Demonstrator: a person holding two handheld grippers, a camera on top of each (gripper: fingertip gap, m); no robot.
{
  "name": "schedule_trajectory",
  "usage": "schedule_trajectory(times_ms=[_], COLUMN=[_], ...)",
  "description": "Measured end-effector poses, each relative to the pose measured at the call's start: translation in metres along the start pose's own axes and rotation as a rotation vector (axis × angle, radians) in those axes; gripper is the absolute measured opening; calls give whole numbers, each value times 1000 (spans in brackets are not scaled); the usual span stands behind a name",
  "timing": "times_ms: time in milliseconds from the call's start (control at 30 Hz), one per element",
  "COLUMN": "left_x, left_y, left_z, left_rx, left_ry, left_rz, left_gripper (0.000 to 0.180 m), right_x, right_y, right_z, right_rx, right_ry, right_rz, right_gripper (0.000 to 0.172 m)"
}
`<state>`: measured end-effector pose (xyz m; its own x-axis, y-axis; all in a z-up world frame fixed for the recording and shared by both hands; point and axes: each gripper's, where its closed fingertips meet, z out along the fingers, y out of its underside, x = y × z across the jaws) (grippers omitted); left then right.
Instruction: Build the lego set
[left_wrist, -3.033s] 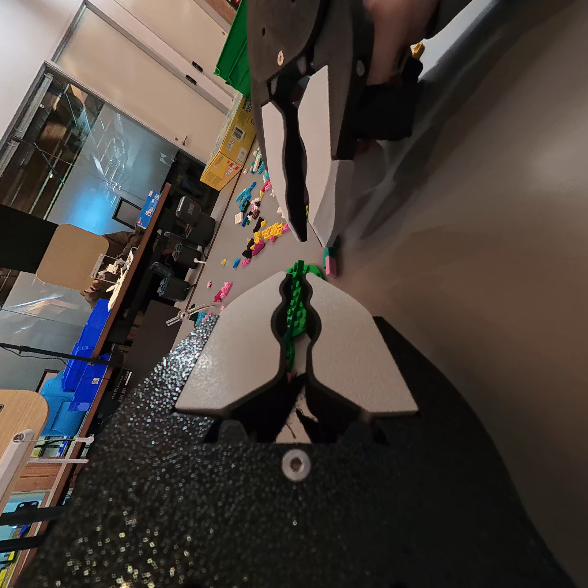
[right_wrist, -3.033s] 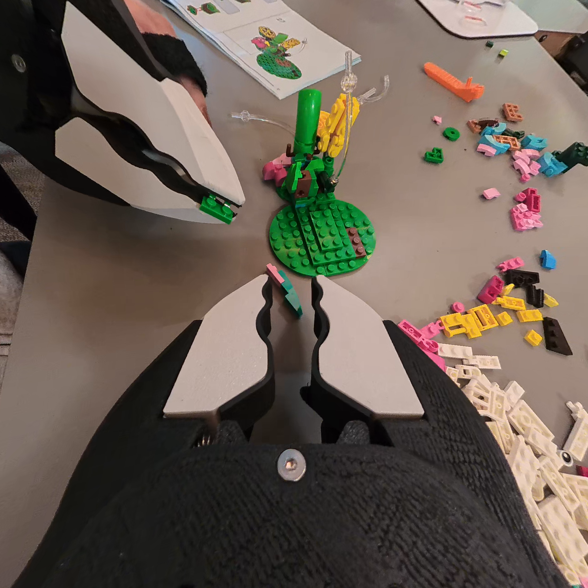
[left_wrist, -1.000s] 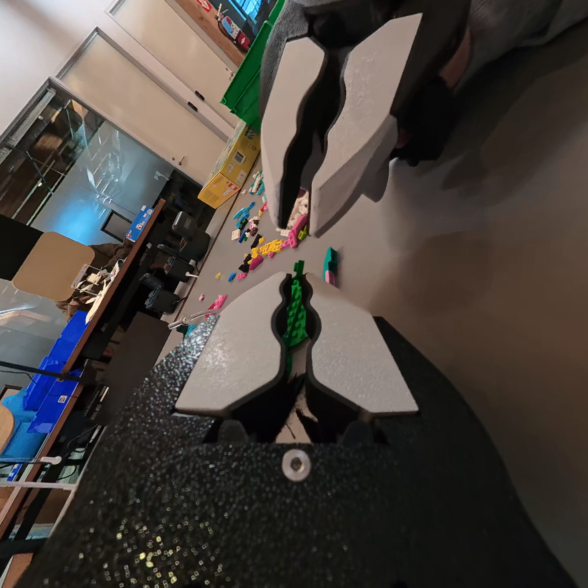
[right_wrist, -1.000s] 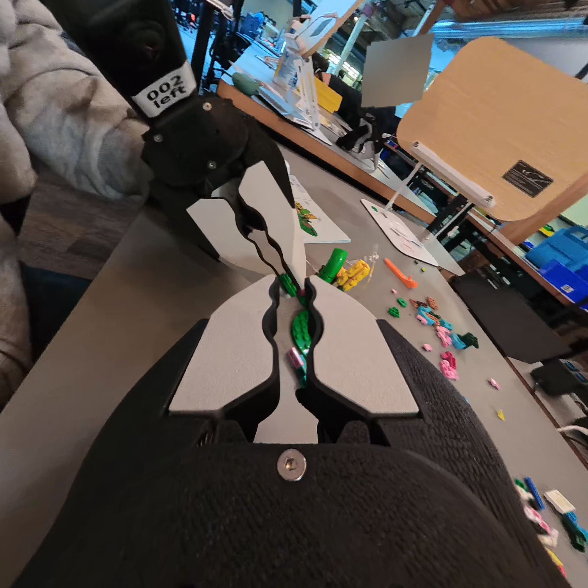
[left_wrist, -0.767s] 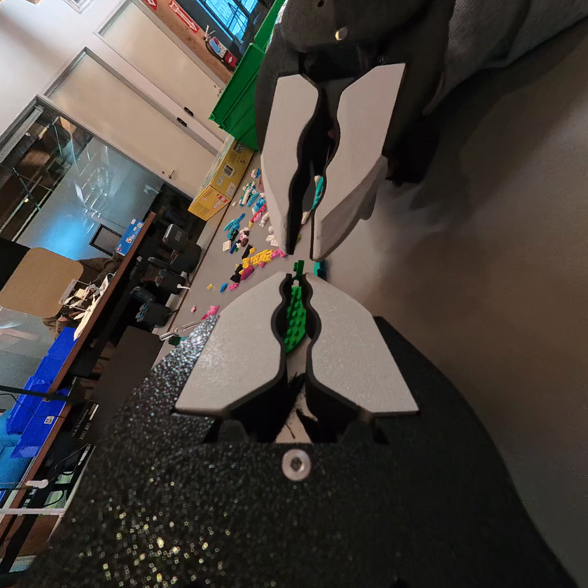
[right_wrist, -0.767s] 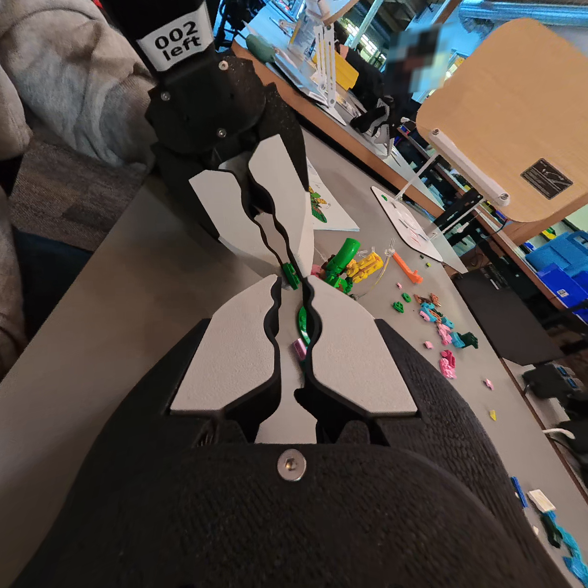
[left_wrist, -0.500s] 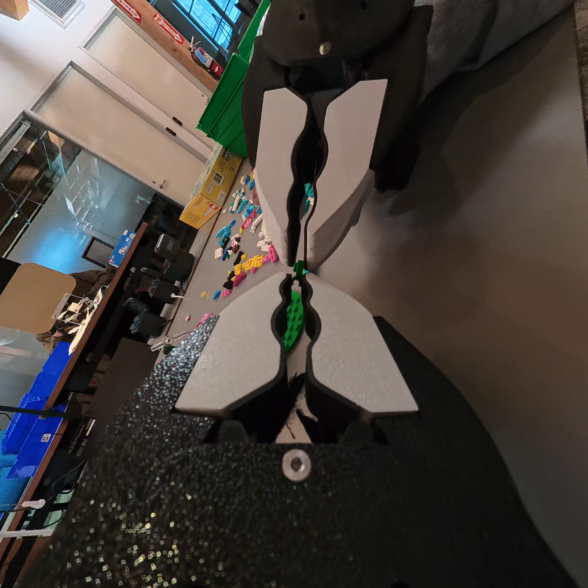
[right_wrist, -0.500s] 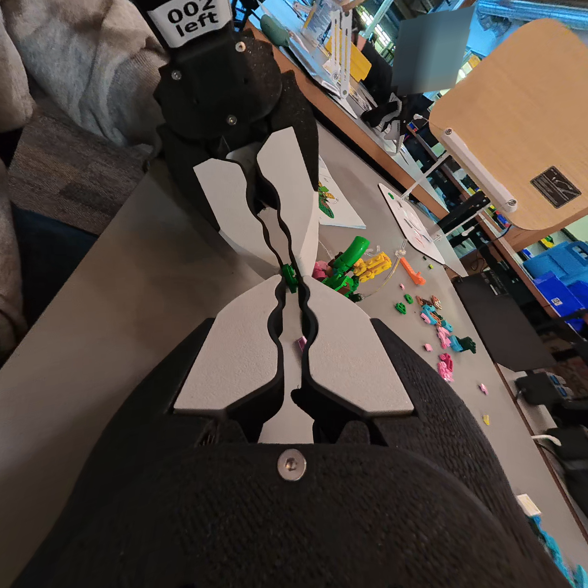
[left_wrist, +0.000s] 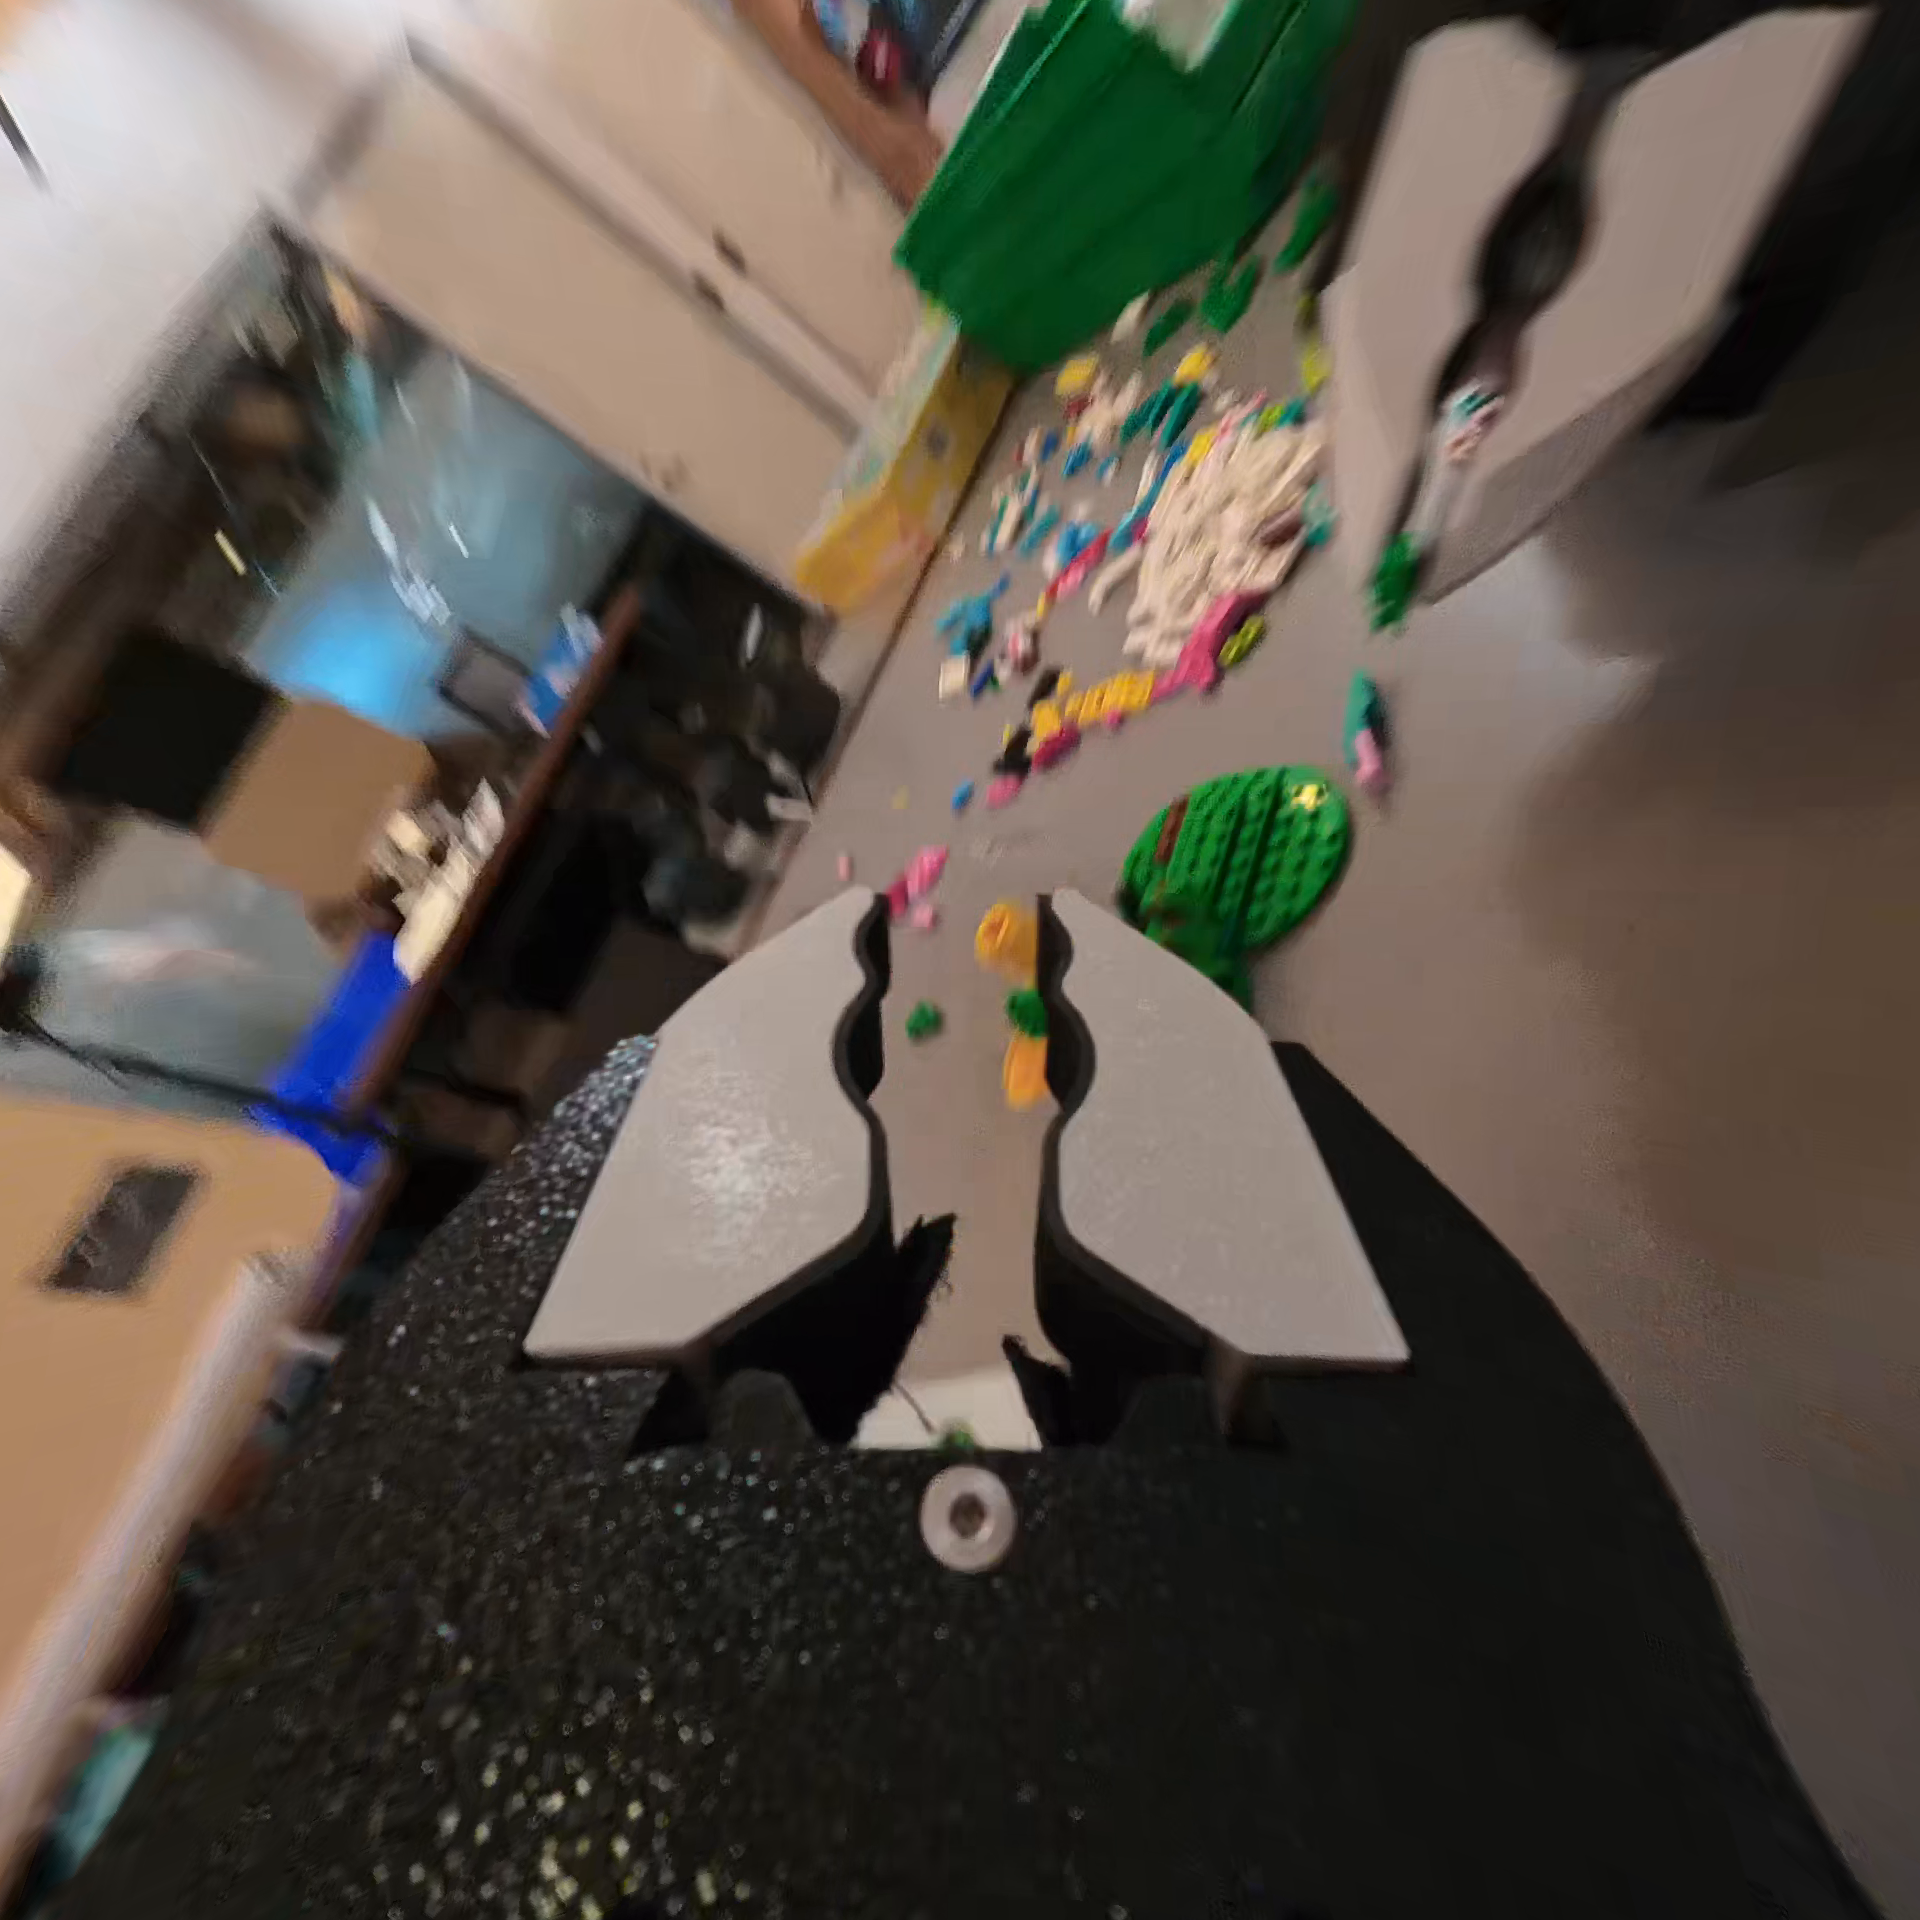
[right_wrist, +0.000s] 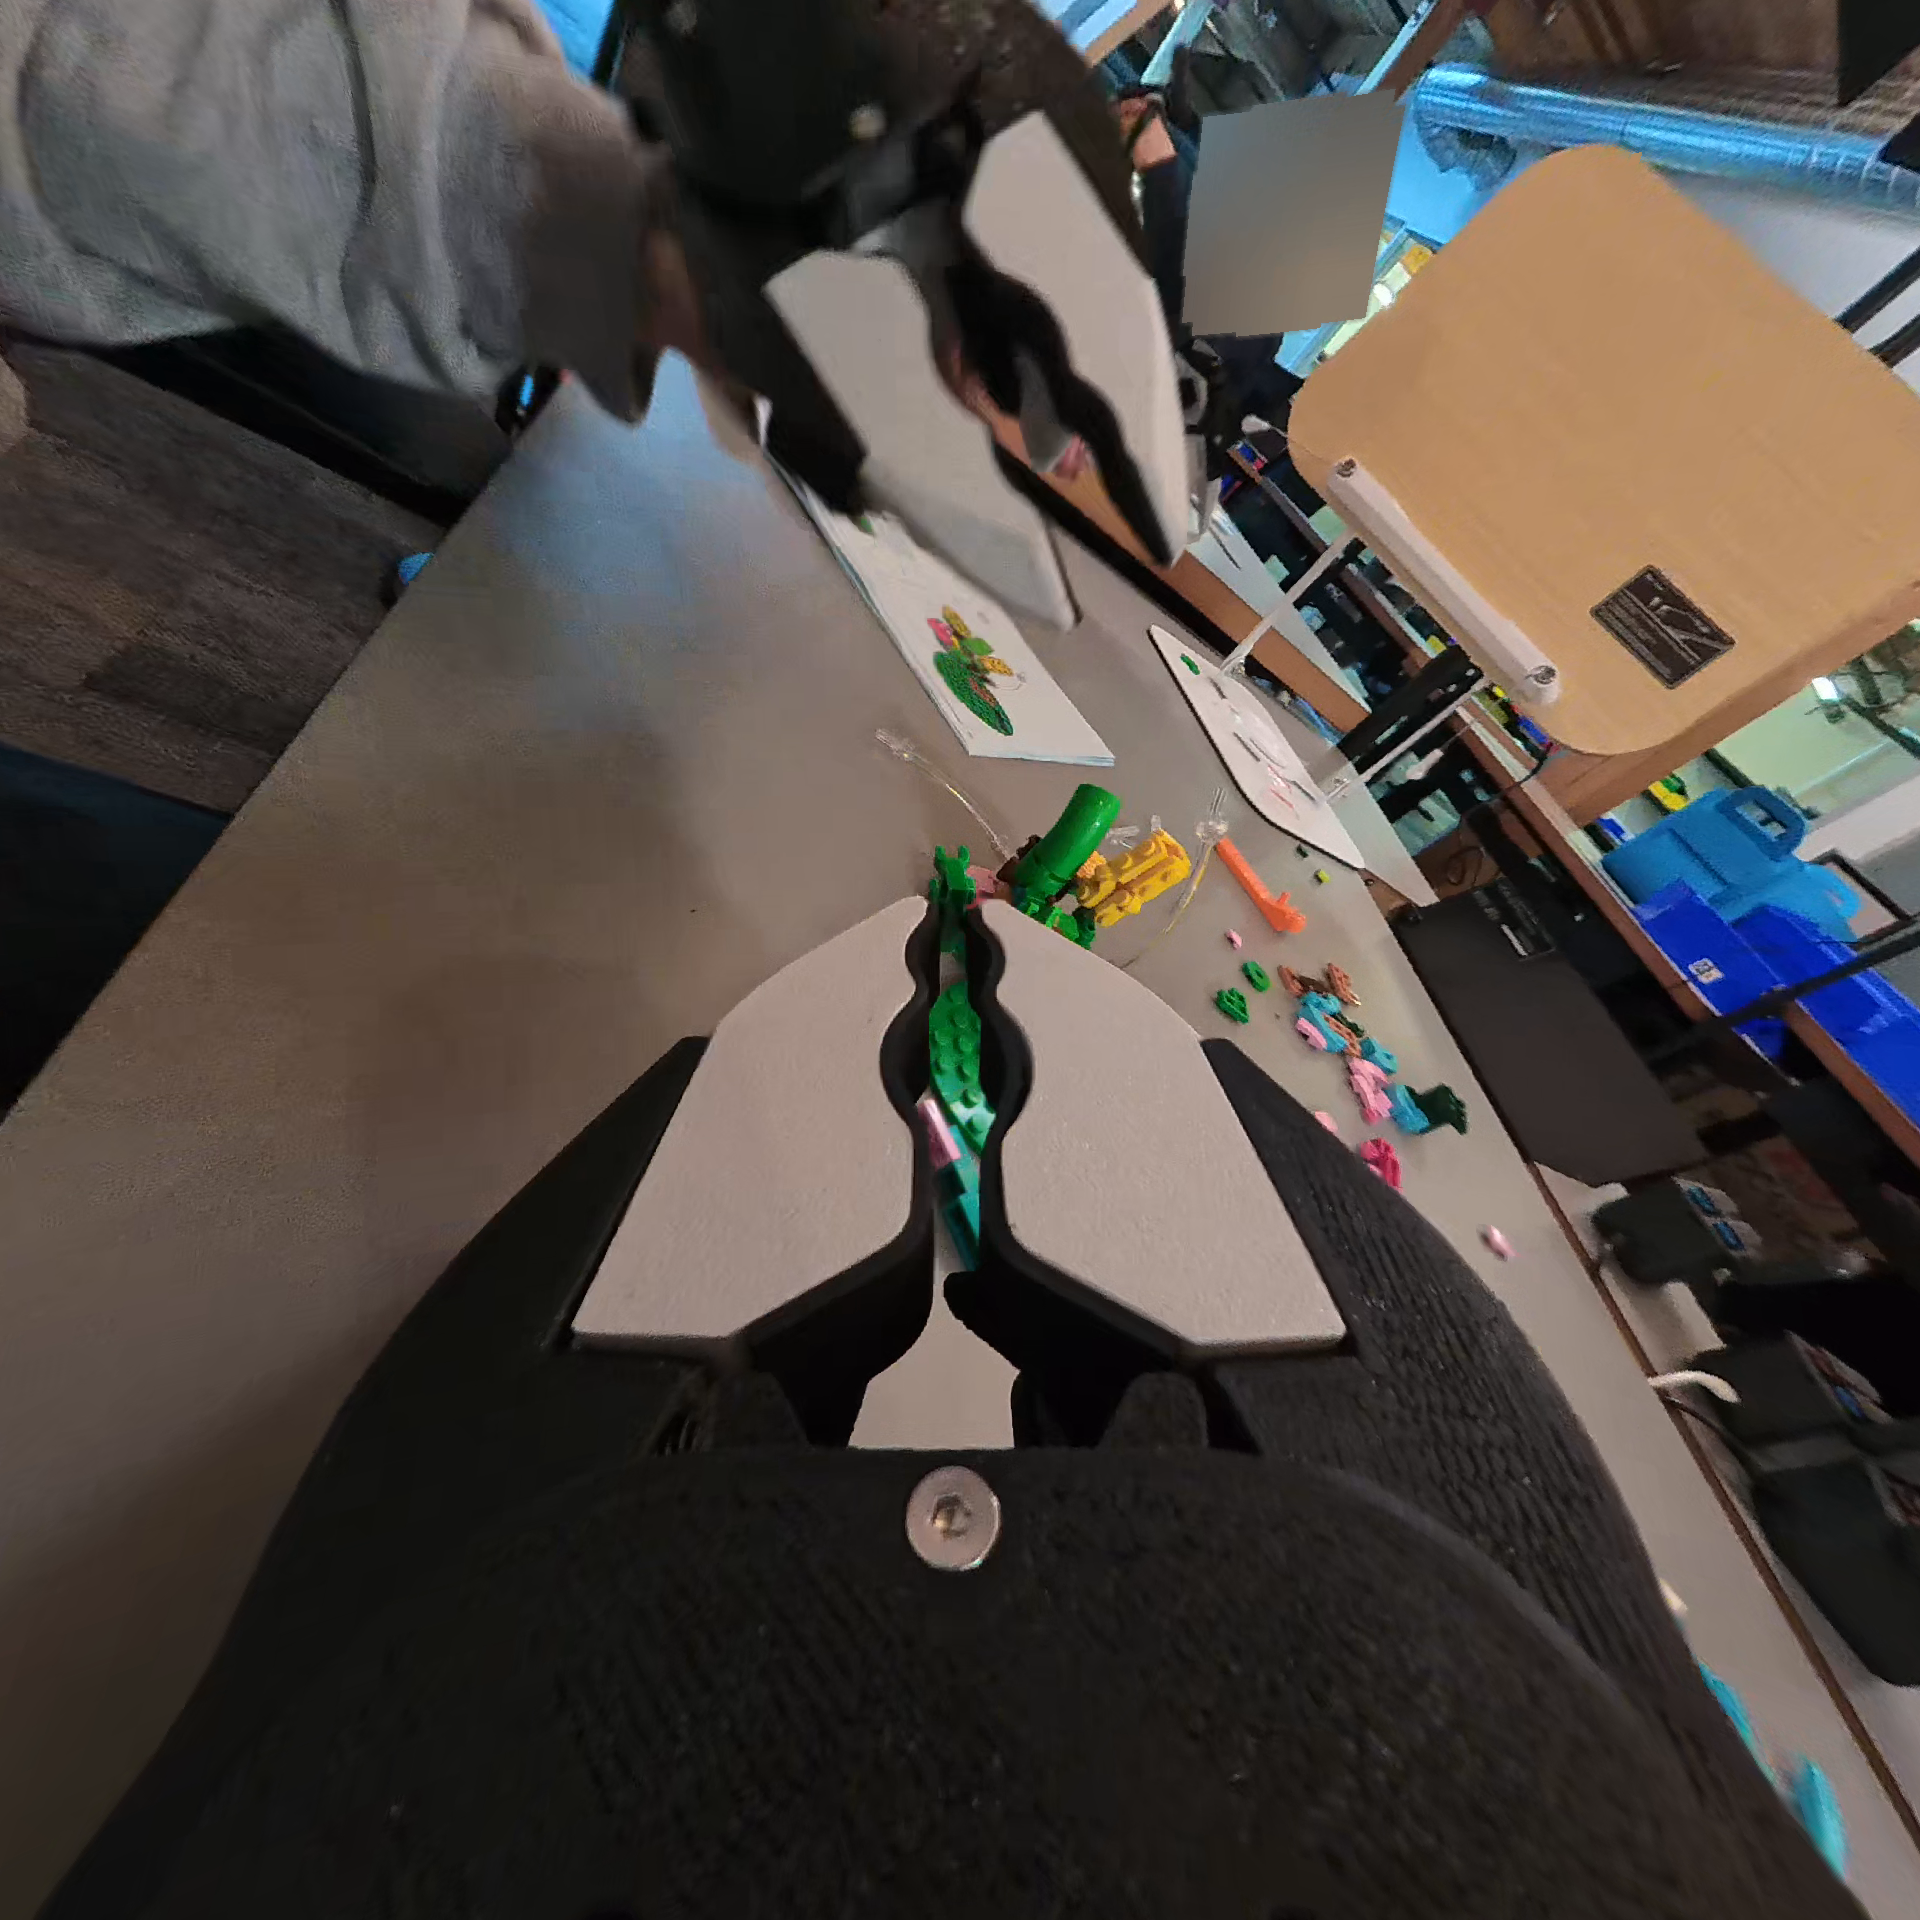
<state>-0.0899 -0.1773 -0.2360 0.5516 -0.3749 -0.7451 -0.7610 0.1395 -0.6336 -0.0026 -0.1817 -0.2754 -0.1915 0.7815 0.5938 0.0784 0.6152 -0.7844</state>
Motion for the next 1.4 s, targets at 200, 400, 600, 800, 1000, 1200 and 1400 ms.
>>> schedule_trajectory(times_ms=[200,400,600,800,1000,1200,1400], left_x=[-41,-56,-52,-54,-58,-58,-59], left_y=[69,95,97,97,88,86,88], left_z=[-33,-52,-50,-54,-58,-60,-61], left_rx=[-189,-314,-314,-341,-318,-325,-332], left_ry=[66,10,33,9,-13,-15,-15], left_rz=[-414,-397,-460,-414,-401,-395,-405], left_gripper=[47,47,47,45,40,39,39], right_x=[1,2,2,-3,-8,-11,-12], right_y=[24,54,63,66,74,75,79], right_z=[5,1,-2,-14,-23,-24,-28], right_rx=[-188,-492,-601,-688,-737,-754,-775], right_ry=[13,-73,-168,-248,-273,-273,-294], right_rz=[-166,-460,-554,-608,-605,-591,-555], right_gripper=[2,3,3,3,3,4,5])
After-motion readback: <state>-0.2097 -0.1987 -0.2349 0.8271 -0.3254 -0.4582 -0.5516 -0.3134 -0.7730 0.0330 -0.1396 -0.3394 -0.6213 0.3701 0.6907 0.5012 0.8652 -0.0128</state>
